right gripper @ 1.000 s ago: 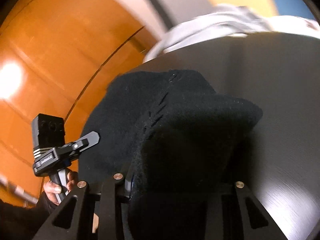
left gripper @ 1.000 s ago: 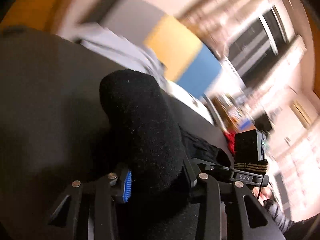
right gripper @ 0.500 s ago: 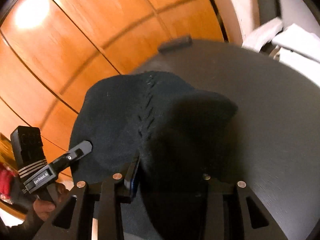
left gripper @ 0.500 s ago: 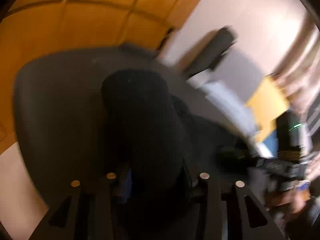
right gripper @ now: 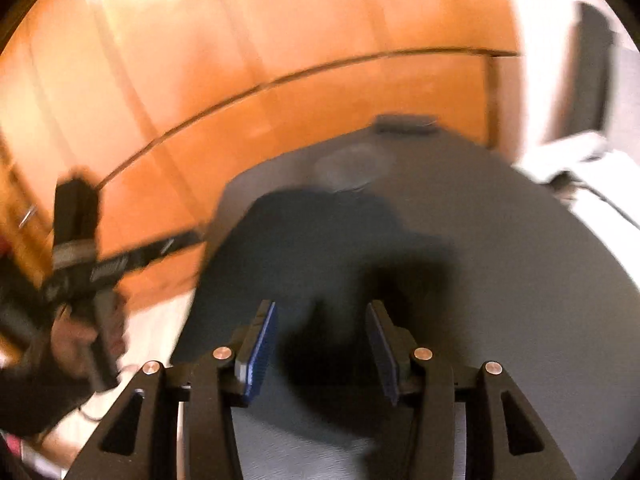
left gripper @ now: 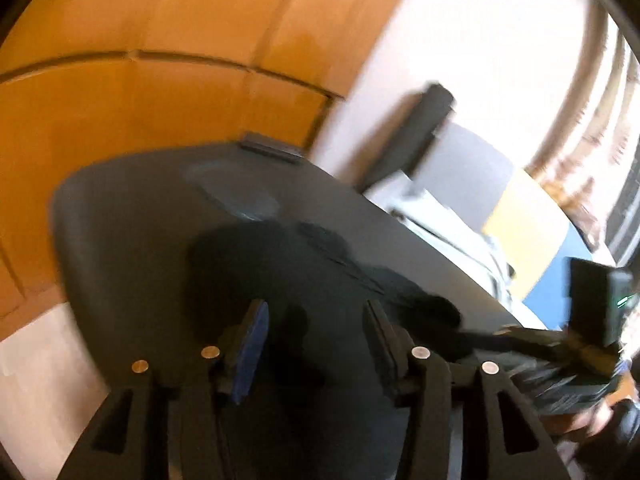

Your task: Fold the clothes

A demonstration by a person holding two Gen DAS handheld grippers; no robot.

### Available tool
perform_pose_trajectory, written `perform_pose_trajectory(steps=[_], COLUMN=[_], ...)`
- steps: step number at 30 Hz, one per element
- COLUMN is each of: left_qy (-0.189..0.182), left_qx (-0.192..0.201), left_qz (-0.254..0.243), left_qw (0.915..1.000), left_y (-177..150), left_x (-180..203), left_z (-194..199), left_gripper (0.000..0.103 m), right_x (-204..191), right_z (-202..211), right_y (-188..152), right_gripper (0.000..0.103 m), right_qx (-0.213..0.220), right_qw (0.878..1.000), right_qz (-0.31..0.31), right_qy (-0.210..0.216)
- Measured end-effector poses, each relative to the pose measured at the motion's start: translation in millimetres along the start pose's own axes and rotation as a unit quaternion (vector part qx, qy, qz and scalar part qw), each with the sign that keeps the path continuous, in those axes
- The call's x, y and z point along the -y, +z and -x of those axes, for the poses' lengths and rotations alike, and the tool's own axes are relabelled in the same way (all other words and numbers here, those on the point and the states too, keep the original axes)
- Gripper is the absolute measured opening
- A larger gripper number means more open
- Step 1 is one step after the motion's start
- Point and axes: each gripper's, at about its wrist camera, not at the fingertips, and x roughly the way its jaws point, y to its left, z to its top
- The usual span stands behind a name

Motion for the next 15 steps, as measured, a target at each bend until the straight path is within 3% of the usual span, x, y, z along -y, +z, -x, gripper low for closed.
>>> perform_pose_trajectory(steps=[2,3,7,12,13,15], left_qy=[-0.005,0.019,0.068,0.086,0.078,0.053], left_qx=[-0.046,-0.061,-0.028,-0.015,-0.010,-0.004], left_qz=[-0.020,-0.030,-0.085,-0.093,-0.081,-0.047], left_qw=[0.9988,0.9975,0.9936,0.9918,0.9936,0.9975], left_y=[-9.0,-15.1,-39.3,-35.2,-32.4,-25.3], left_x=[12.2,15.2,37.0,47.0,46.5,42.7], left_z=[-24.5,-36.6,-45.6,-43.8,-39.4,-27.5], left_gripper=[0.050,0.050,0.049,0.050,0.051,0.062], right_x=[-1.1,5.5,15.0,19.0,17.8,15.2], right_z=[-22.3,-35.0,-32.7,-24.3,-15.4,5.9], right_y=[-12.9,-21.6,-41.2,-33.5,-35.5,-42.8], right_gripper=[0.047,0.048,0.047,0.049,0.052,0.077], right_qx=[-0.036,-0.052,0.006,0.013,0.018,0.033], right_qw=[0.999,0.998,0.999,0.995,0.995,0.994], right_qz=[-0.005,-0.025,-0.041,-0.095,-0.100,-0.105], right_qy=[0.005,0.008,0.027,0.024,0.018,0.008])
